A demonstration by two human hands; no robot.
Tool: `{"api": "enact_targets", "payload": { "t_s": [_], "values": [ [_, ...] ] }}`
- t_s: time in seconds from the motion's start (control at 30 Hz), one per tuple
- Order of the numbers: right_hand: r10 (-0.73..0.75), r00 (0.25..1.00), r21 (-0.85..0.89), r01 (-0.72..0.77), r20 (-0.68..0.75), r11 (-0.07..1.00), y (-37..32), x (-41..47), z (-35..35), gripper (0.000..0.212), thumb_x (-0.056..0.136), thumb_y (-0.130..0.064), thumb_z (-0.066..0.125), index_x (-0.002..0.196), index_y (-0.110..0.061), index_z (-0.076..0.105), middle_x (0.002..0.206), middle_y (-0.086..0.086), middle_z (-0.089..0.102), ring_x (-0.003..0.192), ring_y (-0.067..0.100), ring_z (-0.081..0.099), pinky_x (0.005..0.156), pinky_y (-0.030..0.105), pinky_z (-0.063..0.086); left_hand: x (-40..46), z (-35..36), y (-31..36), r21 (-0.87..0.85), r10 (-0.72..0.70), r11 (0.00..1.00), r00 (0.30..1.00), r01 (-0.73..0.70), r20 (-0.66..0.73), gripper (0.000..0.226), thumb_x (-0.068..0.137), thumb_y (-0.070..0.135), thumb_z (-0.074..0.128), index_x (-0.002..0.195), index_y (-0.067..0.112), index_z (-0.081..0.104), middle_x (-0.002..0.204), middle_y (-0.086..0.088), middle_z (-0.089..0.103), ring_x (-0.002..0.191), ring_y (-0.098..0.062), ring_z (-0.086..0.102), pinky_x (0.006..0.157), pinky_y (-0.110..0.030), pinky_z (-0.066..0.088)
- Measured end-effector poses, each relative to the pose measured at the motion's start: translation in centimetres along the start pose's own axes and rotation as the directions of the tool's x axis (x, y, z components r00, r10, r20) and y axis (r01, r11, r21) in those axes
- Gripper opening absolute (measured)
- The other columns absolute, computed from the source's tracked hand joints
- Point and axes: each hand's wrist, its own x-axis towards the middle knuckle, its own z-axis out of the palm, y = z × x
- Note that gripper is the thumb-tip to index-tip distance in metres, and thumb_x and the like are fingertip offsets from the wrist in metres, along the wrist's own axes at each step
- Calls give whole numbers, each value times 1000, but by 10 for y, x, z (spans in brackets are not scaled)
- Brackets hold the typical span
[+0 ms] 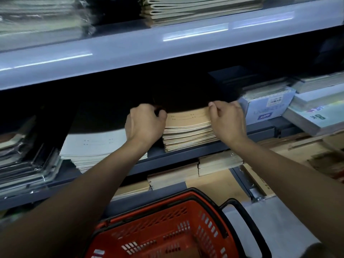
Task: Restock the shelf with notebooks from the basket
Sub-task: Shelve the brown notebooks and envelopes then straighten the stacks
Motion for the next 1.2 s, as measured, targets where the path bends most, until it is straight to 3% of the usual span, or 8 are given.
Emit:
{"api": "enact_targets", "payload": {
  "t_s": [0.07,0.27,0.37,0.43,0.5,0.67,0.9,1.2],
  "values": [
    [-32,999,-51,34,37,998,-1,0,-3,44,109,-40,38,81,-18,64,72,-6,52,89,26,49,74,34,34,-4,-3,0,35,42,998,999,-42,11,35,98,40,54,86,15,75,69,-6,62,78,-35,65,64,-31,42],
    [-81,984,-81,95,160,992,3,-6,-5,39,109,-45,31,93,-20,56,90,2,60,87,29,53,80,37,34,-21,-8,-9,-22,136,991,986,-135,96,46,99,46,45,136,27,65,116,-8,73,112,-34,63,87,-33,50],
    [-13,984,-88,29,177,996,2,-18,-12,53,105,-56,25,116,-16,58,110,11,66,106,34,57,94,48,46,-32,-13,-18,-56,181,983,979,-176,92,43,96,46,43,129,29,65,109,-1,73,107,-28,64,89,-39,54],
    [21,985,-111,-2,173,994,-1,-29,-19,61,107,-55,29,144,-11,50,134,18,60,127,39,50,107,51,42,-42,-19,-22,-64,211,976,973,-206,90,35,94,45,42,116,33,66,96,4,70,95,-24,65,81,-40,56],
    [27,988,-128,-8,151,992,-7,-42,-28,62,108,-48,36,155,-7,39,144,21,53,136,39,42,112,49,37,-54,-27,-24,-89,218,973,973,-211,78,31,96,40,47,119,34,66,97,4,69,93,-22,64,80,-41,56],
    [17,992,-121,-2,124,993,-20,-69,-49,57,107,-43,41,152,-7,43,141,20,53,131,36,41,106,46,38,-88,-48,-31,-107,225,970,973,-219,43,34,97,33,51,127,24,66,107,2,70,99,-23,65,86,-41,55],
    [-37,995,-152,51,93,987,-49,-103,-70,54,106,-43,42,148,-9,48,135,16,54,127,33,43,102,44,39,-124,-72,-47,-86,196,977,980,-193,24,49,96,39,48,142,24,59,126,2,68,113,-22,64,95,-38,52],
    [-86,984,-92,101,159,991,-86,-156,-62,50,106,-42,45,142,-10,54,136,10,56,130,30,46,107,43,40,-168,-97,-85,-85,135,988,990,-132,35,48,96,36,49,141,23,59,121,3,68,112,-22,64,94,-39,52]
  ]
}}
